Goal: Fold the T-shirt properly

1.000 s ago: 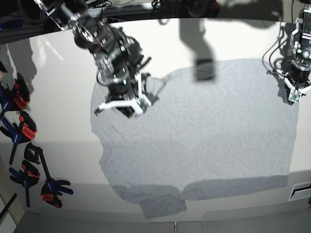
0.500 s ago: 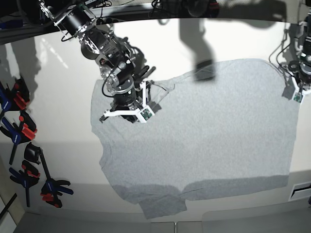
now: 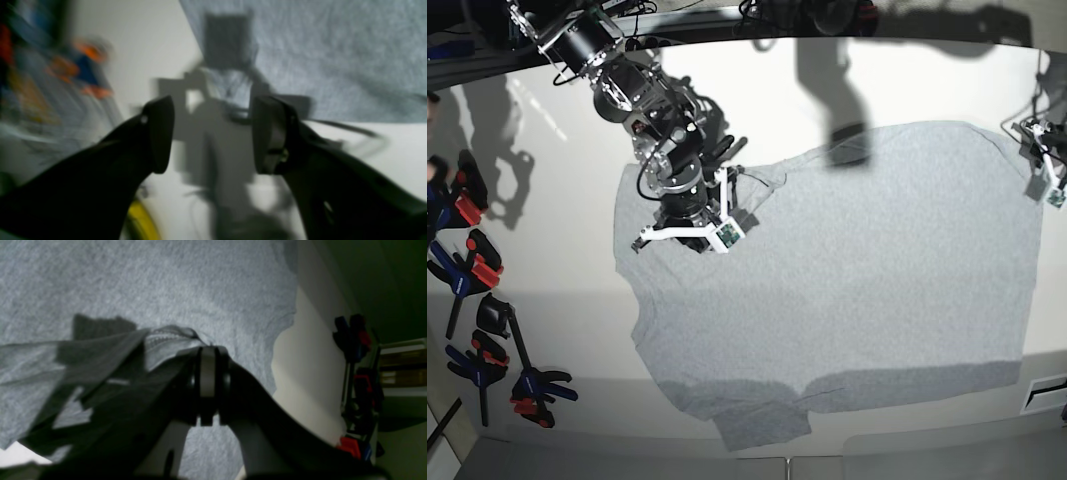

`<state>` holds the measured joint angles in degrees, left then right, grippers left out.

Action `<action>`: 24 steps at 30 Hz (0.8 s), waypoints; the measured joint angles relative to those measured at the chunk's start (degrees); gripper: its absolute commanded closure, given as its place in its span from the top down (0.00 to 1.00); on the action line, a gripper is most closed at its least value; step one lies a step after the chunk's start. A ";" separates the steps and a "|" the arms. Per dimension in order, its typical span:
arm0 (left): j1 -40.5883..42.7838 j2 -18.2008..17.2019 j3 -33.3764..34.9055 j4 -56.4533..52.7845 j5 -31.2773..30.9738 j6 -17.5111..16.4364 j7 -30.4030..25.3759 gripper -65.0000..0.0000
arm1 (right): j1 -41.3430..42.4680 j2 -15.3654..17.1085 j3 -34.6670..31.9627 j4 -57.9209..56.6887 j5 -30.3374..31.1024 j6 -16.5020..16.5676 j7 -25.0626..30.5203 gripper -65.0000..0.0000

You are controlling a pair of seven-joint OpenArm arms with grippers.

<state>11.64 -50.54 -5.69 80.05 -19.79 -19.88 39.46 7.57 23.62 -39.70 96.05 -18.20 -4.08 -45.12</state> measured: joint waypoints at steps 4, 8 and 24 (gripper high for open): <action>-4.90 0.09 -0.02 -6.54 -16.02 -2.97 -1.51 0.51 | -0.07 -0.59 0.00 0.00 0.02 0.02 -0.26 0.00; -9.16 0.07 -0.11 -12.22 -20.74 -7.37 -0.17 0.51 | 0.00 -0.59 0.00 0.00 0.02 0.11 -1.22 0.00; -10.86 2.93 -0.11 -20.96 -22.47 -15.82 1.79 0.51 | -0.09 -0.61 0.00 0.00 0.02 0.11 -1.18 0.00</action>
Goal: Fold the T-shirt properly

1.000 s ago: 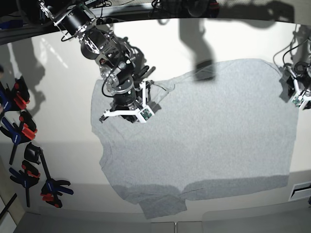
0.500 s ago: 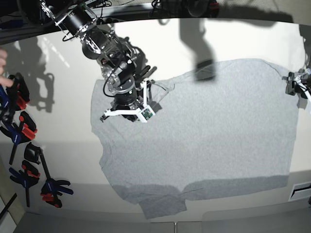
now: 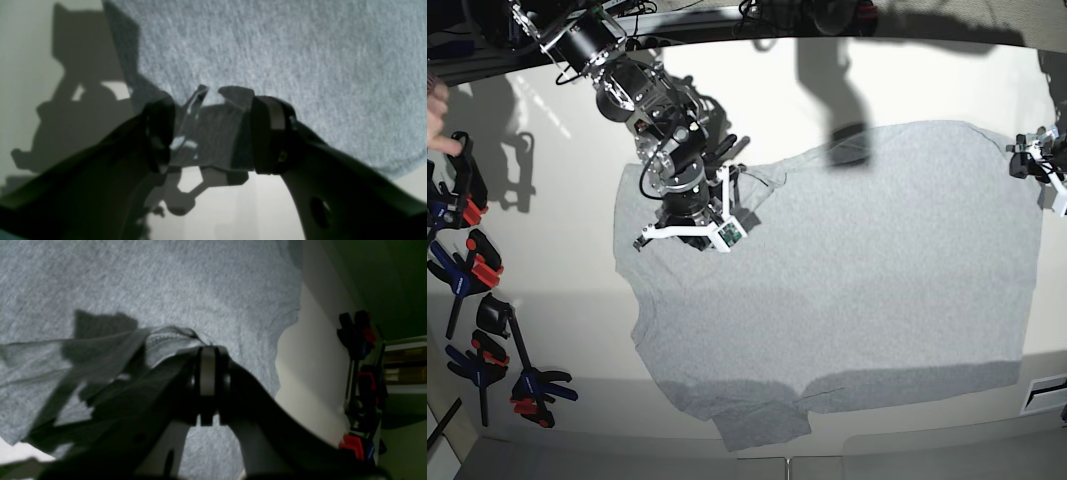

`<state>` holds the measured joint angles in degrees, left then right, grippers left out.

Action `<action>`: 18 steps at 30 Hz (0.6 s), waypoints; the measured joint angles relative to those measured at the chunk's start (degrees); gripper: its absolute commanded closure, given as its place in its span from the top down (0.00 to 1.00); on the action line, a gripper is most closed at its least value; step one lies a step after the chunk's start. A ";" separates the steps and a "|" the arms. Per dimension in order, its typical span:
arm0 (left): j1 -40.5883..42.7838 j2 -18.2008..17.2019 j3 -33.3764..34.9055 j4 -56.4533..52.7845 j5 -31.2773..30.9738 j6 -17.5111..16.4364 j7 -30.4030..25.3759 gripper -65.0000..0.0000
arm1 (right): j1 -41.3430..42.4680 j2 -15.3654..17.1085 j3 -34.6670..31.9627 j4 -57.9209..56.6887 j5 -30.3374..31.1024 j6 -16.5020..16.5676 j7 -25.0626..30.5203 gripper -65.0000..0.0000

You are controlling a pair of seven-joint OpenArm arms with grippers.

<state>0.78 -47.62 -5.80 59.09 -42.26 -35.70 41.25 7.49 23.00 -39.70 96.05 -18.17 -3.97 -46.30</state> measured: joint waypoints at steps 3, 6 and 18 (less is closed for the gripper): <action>-0.02 -0.02 0.00 0.02 -0.02 -0.79 0.81 0.46 | 0.00 0.04 0.00 0.00 0.00 0.02 -0.02 0.00; -0.02 -0.48 0.00 0.02 0.02 -0.76 0.83 0.38 | 0.00 0.02 0.00 0.00 0.00 0.00 0.00 0.00; 0.00 -3.32 0.00 0.02 -0.17 -0.94 -1.99 0.06 | 0.02 0.00 0.00 0.00 0.00 0.00 -0.02 0.00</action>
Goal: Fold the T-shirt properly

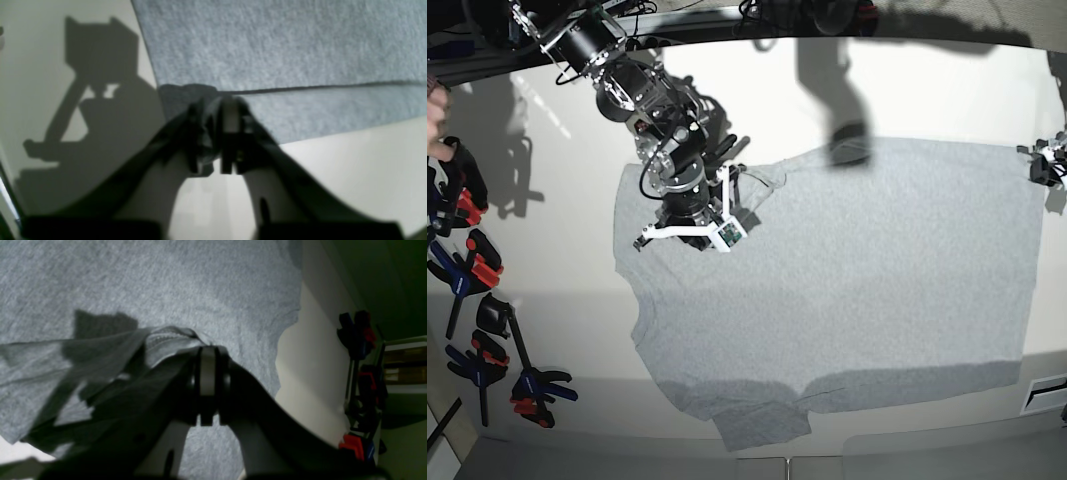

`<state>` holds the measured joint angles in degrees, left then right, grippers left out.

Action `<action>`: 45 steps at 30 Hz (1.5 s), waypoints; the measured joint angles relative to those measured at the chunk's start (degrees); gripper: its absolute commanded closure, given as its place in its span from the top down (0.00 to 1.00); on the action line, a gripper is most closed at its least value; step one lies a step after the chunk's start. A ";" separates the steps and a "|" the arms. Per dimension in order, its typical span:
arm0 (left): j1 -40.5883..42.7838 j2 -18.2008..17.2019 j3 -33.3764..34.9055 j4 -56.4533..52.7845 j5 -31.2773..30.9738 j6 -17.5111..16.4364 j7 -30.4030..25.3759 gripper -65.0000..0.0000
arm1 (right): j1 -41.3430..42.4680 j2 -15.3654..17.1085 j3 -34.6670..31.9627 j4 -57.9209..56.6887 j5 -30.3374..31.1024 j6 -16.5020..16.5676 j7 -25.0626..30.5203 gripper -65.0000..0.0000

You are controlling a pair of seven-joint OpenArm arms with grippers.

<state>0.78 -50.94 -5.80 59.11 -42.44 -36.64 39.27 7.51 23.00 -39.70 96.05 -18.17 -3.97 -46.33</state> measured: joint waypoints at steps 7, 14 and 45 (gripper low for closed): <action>0.00 0.44 0.00 0.00 0.00 -0.02 -0.02 0.05 | 0.00 0.02 0.00 0.00 0.00 0.00 0.00 0.00; 0.13 0.59 0.00 0.00 0.17 0.22 -3.52 0.00 | 0.00 0.02 0.00 0.00 0.00 0.02 0.00 0.00; -2.86 7.43 0.00 -0.04 16.52 15.19 -25.59 0.00 | 14.23 -1.14 -0.04 -11.34 5.46 -0.07 0.28 0.00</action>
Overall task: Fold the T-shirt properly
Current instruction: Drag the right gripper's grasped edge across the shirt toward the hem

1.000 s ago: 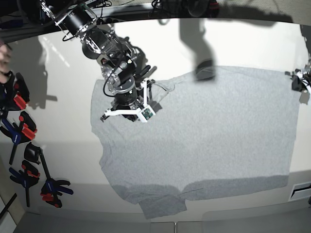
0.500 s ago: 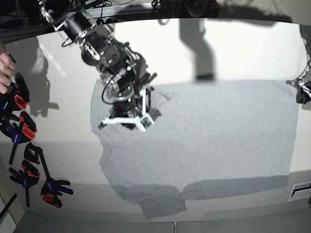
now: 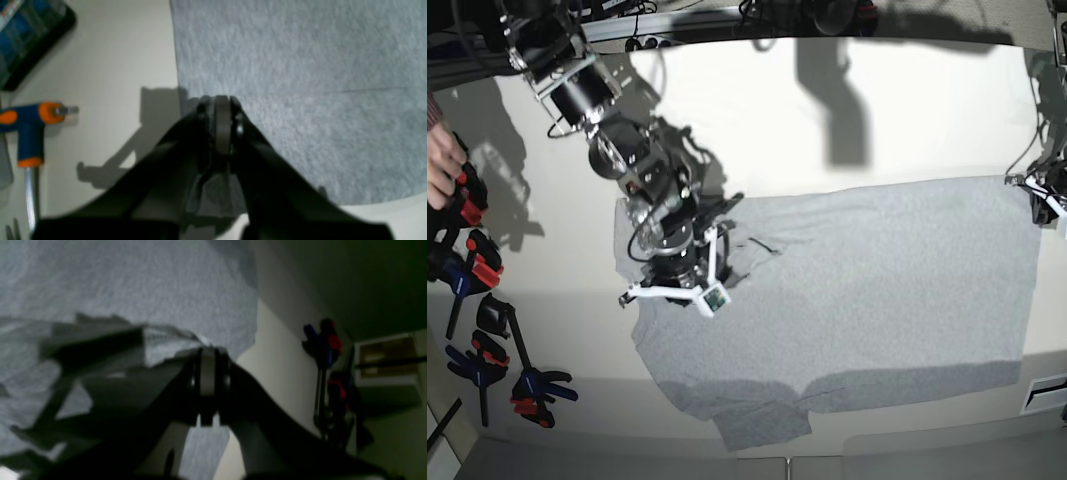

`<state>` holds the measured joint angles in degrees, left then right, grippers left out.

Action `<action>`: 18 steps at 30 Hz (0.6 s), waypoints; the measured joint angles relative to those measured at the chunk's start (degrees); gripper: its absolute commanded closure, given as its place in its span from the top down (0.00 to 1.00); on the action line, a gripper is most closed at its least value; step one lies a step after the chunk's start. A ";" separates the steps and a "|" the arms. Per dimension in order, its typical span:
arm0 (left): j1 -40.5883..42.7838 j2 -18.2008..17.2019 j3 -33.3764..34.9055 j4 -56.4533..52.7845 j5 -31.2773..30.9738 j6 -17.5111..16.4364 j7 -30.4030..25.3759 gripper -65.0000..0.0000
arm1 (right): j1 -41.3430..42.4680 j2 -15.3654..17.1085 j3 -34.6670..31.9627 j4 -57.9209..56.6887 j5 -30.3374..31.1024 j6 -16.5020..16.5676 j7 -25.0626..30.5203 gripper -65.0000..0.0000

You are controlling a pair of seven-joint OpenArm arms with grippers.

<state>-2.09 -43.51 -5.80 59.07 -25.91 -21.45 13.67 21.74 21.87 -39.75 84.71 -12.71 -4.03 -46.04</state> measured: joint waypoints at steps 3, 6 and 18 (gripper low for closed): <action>-2.19 0.35 0.00 0.00 -0.09 0.09 -0.26 0.00 | 3.23 -2.38 0.00 -5.31 1.31 0.13 1.77 0.00; -4.28 1.16 -0.02 0.02 1.86 -0.02 -0.42 0.00 | 5.92 -5.88 0.00 -10.38 2.21 0.83 4.26 0.00; -5.55 4.13 0.00 -0.17 15.63 3.28 -5.16 0.00 | 16.72 -12.76 0.00 -31.87 2.12 2.54 7.13 0.00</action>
<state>-7.64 -39.38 -5.80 58.89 -10.28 -18.17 8.51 38.46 9.10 -39.75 52.84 -10.59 -1.50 -38.92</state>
